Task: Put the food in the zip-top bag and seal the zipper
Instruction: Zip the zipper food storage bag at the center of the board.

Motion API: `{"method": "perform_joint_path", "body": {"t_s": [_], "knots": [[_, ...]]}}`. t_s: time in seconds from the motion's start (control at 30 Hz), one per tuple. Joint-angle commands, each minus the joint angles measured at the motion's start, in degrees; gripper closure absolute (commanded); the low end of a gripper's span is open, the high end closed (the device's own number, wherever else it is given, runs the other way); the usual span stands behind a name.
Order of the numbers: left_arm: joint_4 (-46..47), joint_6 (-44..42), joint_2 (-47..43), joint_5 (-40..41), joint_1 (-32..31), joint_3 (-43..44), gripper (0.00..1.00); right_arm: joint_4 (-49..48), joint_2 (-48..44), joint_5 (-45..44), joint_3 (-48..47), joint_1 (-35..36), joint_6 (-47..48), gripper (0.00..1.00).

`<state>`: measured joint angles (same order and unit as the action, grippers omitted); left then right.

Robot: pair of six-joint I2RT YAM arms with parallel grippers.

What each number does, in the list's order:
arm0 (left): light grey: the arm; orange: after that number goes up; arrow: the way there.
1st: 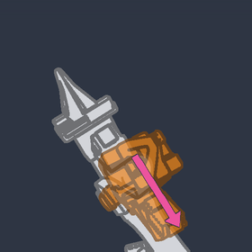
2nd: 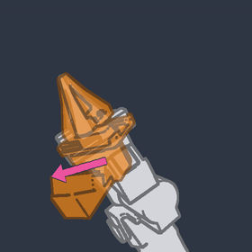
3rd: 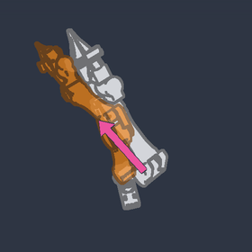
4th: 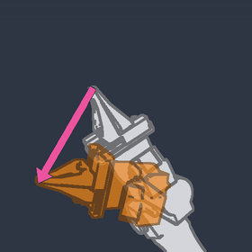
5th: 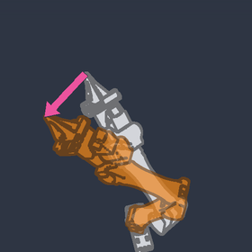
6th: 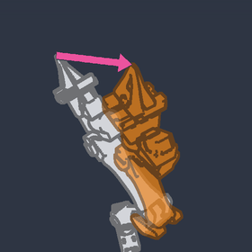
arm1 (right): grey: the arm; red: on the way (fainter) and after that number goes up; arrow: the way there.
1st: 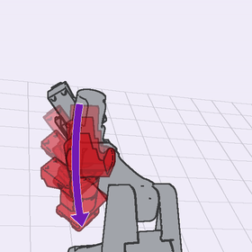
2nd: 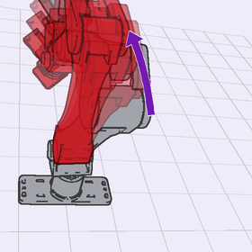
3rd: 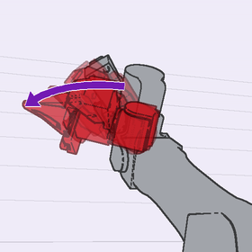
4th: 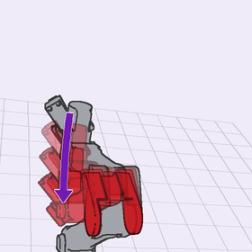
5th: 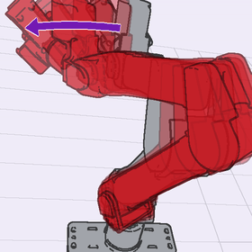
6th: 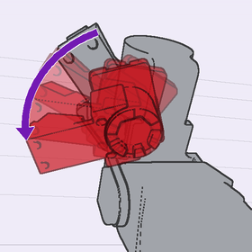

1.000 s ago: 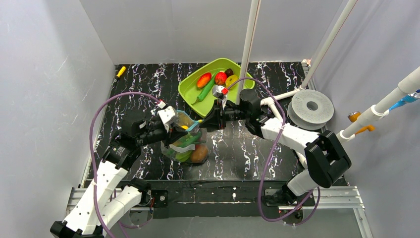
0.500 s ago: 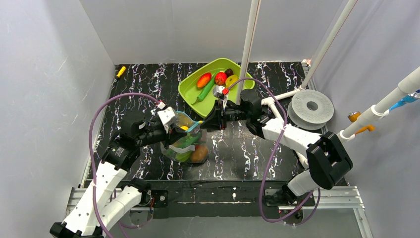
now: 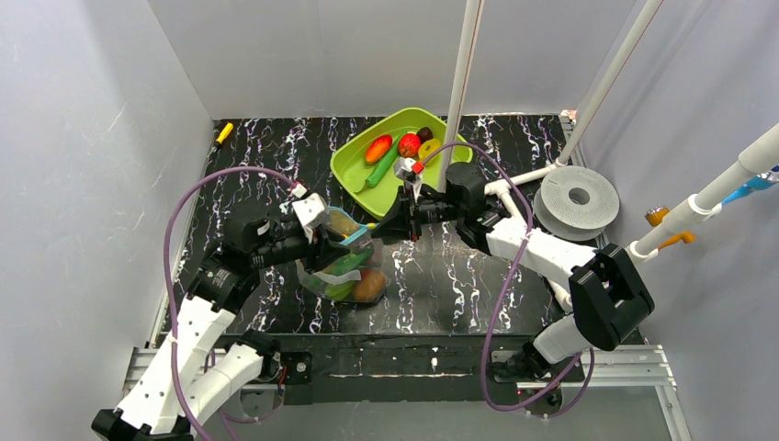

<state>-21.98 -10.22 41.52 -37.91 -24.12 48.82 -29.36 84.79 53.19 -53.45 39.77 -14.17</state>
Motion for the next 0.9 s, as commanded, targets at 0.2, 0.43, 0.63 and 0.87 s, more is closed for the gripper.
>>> {"method": "perform_joint_path", "body": {"t_s": [0.2,0.43,0.63,0.87], "knots": [[1.52,-1.05,8.55,-1.19,-0.65,11.52,0.44,11.30,-0.70,-0.55,-7.50,-0.20,-0.19,0.99],[5.68,-1.61,15.54,-6.08,-1.89,12.38,0.46,11.44,-1.66,-1.29,-6.96,-0.13,-0.01,0.99],[7.16,-0.75,20.20,-10.22,-1.90,12.87,0.51,12.47,-1.67,-0.97,-7.53,-0.13,0.55,0.99],[7.21,-1.68,23.49,-10.63,-2.00,13.10,0.64,13.14,-2.08,-0.89,-7.90,-0.13,0.98,0.99]]}}
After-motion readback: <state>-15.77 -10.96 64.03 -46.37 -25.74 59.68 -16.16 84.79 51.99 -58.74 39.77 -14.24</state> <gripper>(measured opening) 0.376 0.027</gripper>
